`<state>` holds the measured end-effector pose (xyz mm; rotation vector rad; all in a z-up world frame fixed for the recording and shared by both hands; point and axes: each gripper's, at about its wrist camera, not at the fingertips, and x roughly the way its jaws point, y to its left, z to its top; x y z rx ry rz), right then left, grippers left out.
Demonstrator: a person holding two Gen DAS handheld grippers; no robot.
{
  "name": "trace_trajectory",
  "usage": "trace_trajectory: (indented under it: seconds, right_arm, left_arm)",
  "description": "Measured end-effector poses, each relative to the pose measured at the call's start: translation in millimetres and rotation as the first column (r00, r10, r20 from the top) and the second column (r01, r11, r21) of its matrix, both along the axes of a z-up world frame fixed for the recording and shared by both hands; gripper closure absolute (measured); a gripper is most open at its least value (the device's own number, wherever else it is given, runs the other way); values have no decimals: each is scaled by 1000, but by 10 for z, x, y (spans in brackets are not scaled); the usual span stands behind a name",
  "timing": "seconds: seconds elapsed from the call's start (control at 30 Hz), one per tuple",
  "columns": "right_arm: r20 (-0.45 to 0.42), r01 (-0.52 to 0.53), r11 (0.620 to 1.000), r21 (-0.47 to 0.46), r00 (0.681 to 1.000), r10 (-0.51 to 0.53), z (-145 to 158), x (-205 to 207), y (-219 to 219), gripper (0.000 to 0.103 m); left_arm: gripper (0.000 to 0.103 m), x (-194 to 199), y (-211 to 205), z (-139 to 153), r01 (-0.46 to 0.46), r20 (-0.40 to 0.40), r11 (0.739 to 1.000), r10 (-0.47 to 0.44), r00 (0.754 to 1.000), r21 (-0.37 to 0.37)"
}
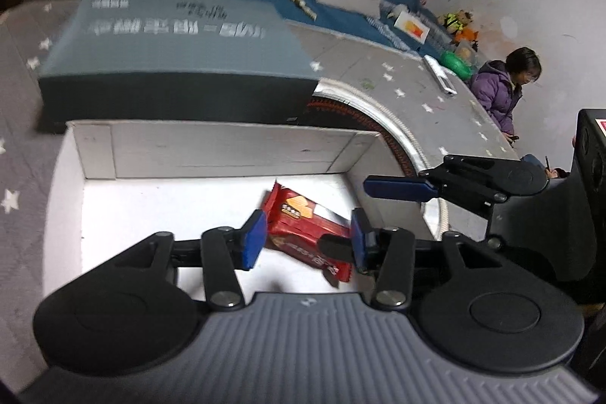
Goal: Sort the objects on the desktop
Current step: 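Carry the snack packet into the white box and open the left tool, then grasp the beige peanut toy with the left tool and lift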
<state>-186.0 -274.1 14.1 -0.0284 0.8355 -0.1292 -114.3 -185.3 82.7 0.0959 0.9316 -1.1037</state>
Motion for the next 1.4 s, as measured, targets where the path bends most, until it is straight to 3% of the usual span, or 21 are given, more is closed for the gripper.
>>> trace_trajectory:
  seconds: [0.1,0.47,0.67,0.9,1.1,1.3,1.4]
  right_arm:
    - [40,0,1000,2,999,0,128,-179,62,39]
    - [133,20,1000,-5,991,-19,371,-852,296,38]
    - [105,26,1000,2,994,-26,332,-1136,385,38]
    - [0,41,997,62,999,-41,14,-1230,404,40]
    - [-32,60,990,130,998,-56,-226,-1219,375,46]
    - [-74,-19,999,30,997,22,-277,-1188,446,50]
    - [-91,-43,998,35,995,46,-284,-1160,425,50]
  left_arm:
    - [40,-172,127,127,5,59,1000,-4,998,-21]
    - [40,-842,590,266,87,152,995,-80,985,-39]
    - [40,-1054,683,134,139,136,990,-138,981,0]
    - [40,-1103,523,-95,173,72,984,-177,982,51]
    - [40,-1053,403,-285,177,15,980,-179,984,90]
    - [40,-925,397,-287,204,3,973,-205,979,107]
    - [40,-908,370,-339,203,-5,970,-204,979,138]
